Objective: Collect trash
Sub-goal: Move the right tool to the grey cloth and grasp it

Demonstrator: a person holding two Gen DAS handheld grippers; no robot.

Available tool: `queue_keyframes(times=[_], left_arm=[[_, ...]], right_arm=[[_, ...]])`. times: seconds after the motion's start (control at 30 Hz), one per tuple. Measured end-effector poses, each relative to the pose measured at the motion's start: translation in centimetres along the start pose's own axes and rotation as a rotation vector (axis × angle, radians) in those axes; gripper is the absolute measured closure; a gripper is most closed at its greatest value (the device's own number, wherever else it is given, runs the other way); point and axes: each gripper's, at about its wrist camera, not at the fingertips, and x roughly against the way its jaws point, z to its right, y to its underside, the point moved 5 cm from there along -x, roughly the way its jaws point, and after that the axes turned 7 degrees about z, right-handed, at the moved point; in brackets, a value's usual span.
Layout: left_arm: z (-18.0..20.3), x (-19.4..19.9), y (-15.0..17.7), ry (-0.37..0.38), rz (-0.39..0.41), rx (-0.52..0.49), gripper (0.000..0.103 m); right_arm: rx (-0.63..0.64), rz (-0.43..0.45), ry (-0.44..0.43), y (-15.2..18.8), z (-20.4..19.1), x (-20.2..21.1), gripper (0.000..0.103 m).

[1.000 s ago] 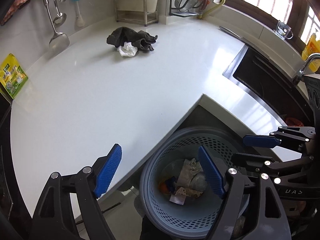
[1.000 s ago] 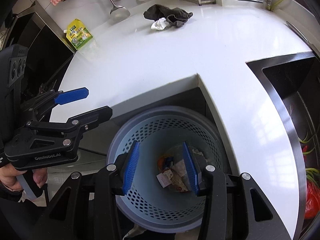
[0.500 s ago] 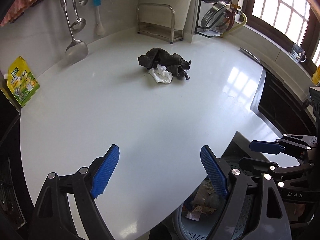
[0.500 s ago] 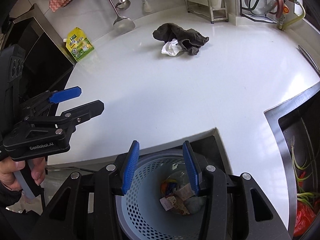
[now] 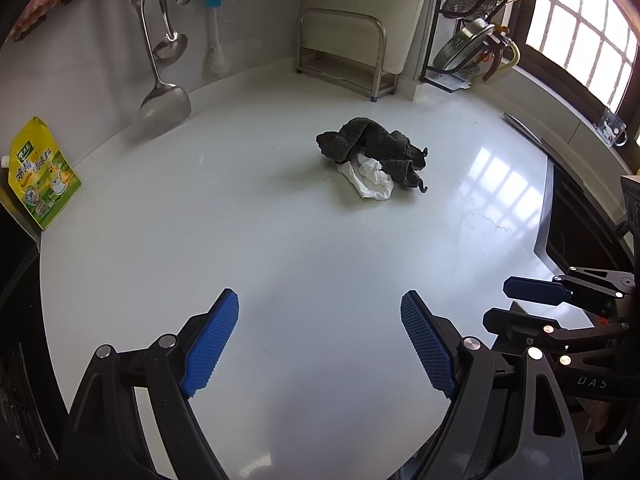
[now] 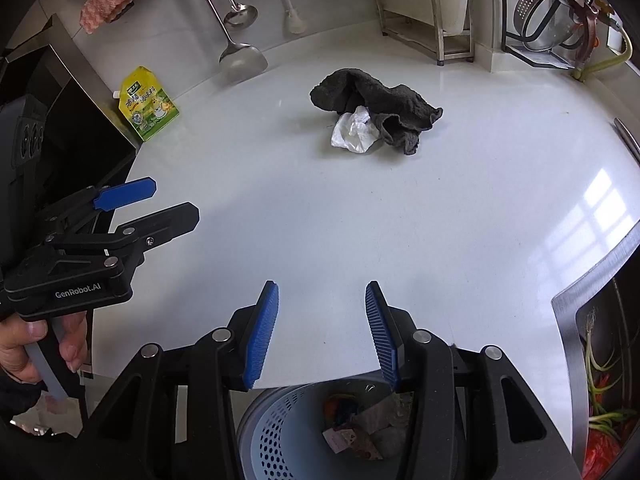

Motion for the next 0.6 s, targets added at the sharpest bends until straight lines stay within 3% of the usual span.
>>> queue_keyframes(times=[0.6], left_arm=[[-4.1,-4.0,-2.6,0.004,-0.019,0.022,0.022]], right_arm=[[0.004,0.028,0.030,-6.0,0.2,-3.7,0.057]])
